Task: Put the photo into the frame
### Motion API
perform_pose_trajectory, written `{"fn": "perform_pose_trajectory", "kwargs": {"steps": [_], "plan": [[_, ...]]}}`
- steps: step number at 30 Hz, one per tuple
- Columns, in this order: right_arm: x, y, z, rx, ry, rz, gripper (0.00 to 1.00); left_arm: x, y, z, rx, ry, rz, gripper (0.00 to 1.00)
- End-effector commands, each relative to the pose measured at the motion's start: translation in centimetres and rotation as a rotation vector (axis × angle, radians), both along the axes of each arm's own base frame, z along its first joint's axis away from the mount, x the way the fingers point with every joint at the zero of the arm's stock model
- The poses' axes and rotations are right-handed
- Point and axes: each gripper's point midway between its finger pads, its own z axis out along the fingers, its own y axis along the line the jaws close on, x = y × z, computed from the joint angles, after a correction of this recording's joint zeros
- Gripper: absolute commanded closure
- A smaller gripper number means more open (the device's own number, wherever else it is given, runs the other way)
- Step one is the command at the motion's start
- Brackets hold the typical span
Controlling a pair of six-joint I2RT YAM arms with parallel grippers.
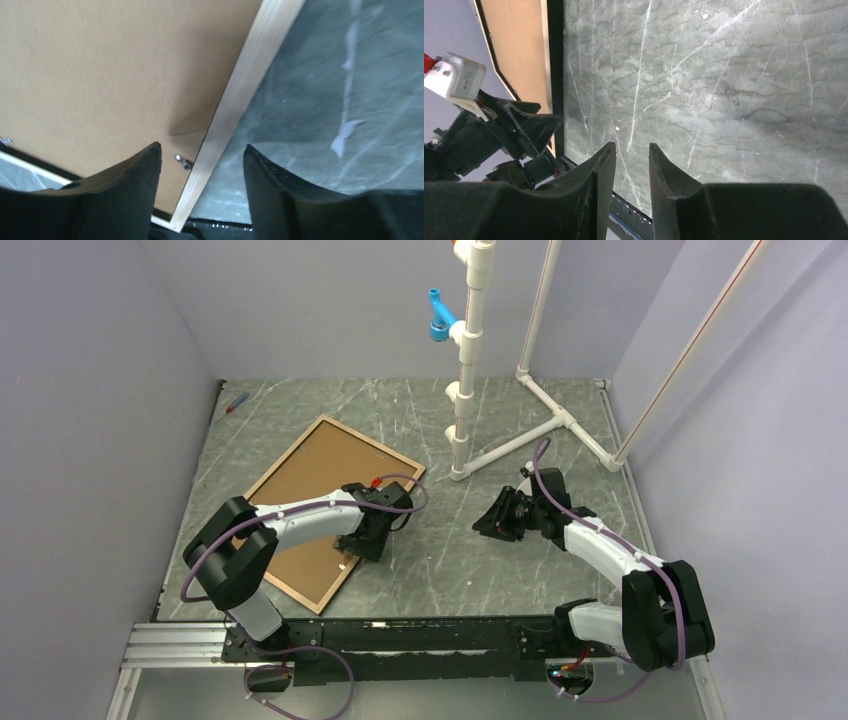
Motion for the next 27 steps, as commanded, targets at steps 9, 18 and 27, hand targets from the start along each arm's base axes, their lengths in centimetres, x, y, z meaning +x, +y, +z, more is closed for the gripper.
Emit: {"fn": "perform_pose_trajectory", "kwargs": {"steps": [9,18,27], "plan": [[-0.4,-0.1,0.5,0.007,-0.034,0.016,0.67,4.8,-3.3,5.3,-0.106,-0.197,-0.039,0.27],[-0.7,-0.4,0.3,-0.006,-0.030,0.018,0.67,11.1,-9.8,4.7,-0.175,-0.206,-0.174,0.34],[-1.0,-0.4,0.2,0.000,-0.027,0.021,0.67,13.6,-11.6,4.4,-0.181,-0.214,-0.166,0.38]]}}
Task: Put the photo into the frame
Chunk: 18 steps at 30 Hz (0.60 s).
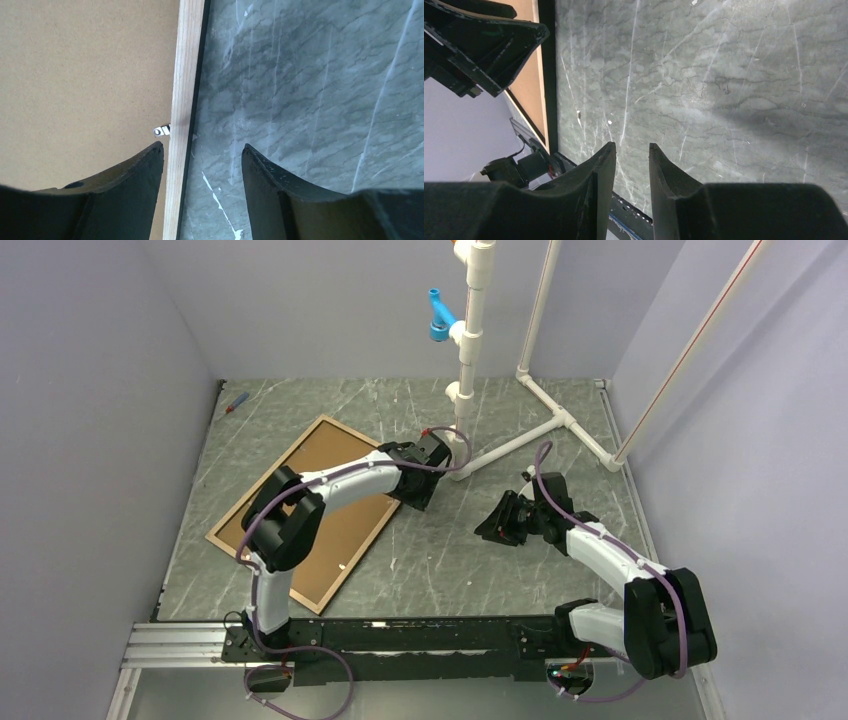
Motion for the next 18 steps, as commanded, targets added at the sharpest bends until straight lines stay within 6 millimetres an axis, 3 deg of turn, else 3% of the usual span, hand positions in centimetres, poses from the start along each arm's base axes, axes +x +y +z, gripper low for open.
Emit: {"fn": "perform_pose_trajectory", "kwargs": {"steps": [1,6,14,16,18], "plan": [[-0.1,0.0,0.5,0.009,-0.022,0.015,0.67,1.5,-0.9,1.6,-0.042,-0.040,-0.010,0.38],[-0.1,0.0,0.4,0.008,-0.021,0.017,0.67,1.6,-0.4,-0.3,-0.048,0.018,-0.007,0.40],[-0.1,0.0,0.4,0.015,-0.020,0.016,0.67,1.3,-0.1,-2.1,-0.031,0.082,-0.023,0.51],[-0.1,0.0,0.5,0.014,-0.021,0.017,0.67,1.3,0.2,-2.7,-0.012,0.090,-0.025,0.57],[-0.1,0.0,0.6,0.013,-0.023,0.017,0.67,1.1,0.5,-3.2,0.008,0.100,-0.039,0.71]]}}
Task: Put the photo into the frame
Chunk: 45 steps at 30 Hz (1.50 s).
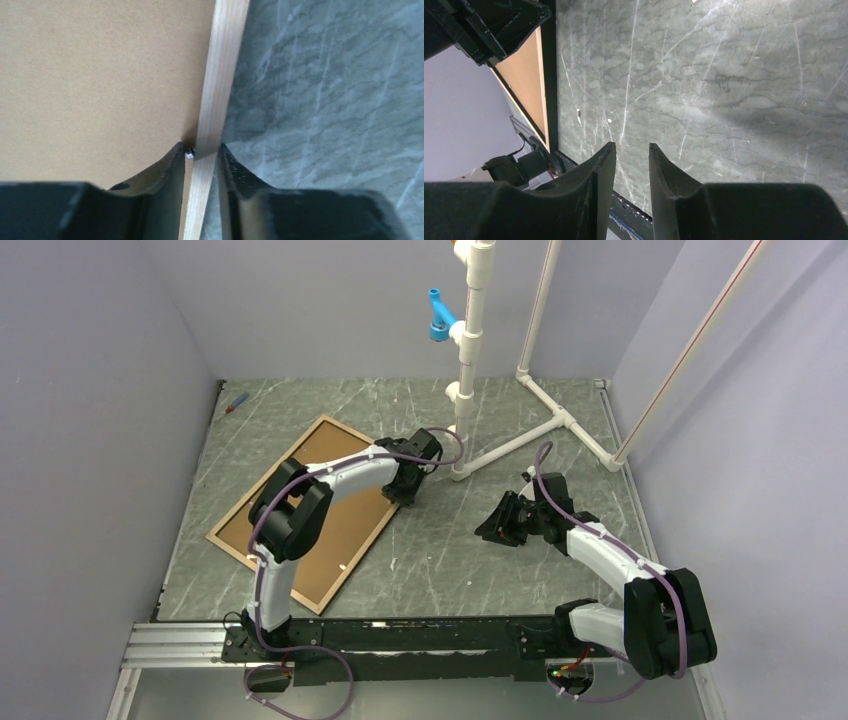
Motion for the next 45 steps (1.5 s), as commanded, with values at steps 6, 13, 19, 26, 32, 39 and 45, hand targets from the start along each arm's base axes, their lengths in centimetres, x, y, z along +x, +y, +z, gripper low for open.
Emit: {"fn": "perform_pose_trajectory", "kwargs": {"steps": [6,13,19,26,32,39,45], "plan": [[0.1,0.0,1.0,0.007,-0.033,0.013,0.67,-1.5,0.7,-0.3,0.016,0.009,-0.066,1.00],[0.2,0.0,1.1,0.000,-0.038,0.021,0.67,-5.2,0.7,0.7,0.029,-0.016,-0.150,1.00],[0.3,-0.3,1.5,-0.024,-0.052,0.028,0.66,-8.8,0.3,0.9,0.047,-0.019,-0.193,1.00],[0.5,-1.7,2.0,-0.125,-0.087,0.035,0.61,-13.3,-1.1,2.2,0.047,-0.057,-0.306,1.00],[0.4,-2.1,2.2,-0.163,-0.098,0.061,0.57,-17.0,-2.2,2.7,0.003,-0.024,-0.331,1.00],[-0.2,-1.6,1.3,-0.144,-0.074,0.096,0.54,-21.3,-3.2,2.1,0.015,0.006,-0.381,1.00],[-0.4,-1.4,1.0,-0.150,-0.068,0.117,0.44,-24.4,-3.0,0.9,0.096,0.028,-0.412,0.98]]}}
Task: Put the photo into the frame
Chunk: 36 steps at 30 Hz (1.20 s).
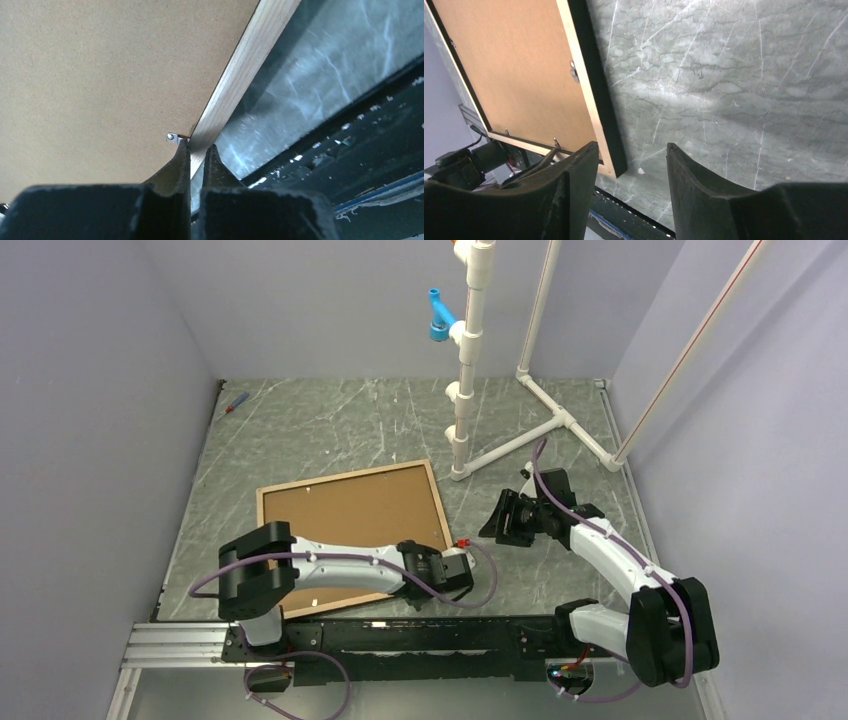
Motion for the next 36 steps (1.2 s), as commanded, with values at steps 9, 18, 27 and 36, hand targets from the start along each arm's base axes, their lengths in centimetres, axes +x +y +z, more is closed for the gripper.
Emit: {"fn": "perform_pose_trajectory", "kwargs": {"steps": [9,18,27,36], "plan": [[0.0,1.7,0.2,-0.017,-0.027,0.084,0.27,-5.3,-0.6,0.5,-0.049,0.109,0.045,0.41],[0.6,5.4,-0.7,-0.110,-0.025,0.152,0.22,-5.2,-4.0,5.9,-0.372,0.173,0.019,0.07],[1.8,9.0,-2.5,-0.229,-0.012,0.243,0.38,-3.0,-4.5,10.9,-0.760,0.302,0.094,0.07],[-0.9,9.6,-5.3,-0.389,0.015,0.325,0.62,1.8,1.0,15.5,-0.943,0.193,0.281,0.05]]}}
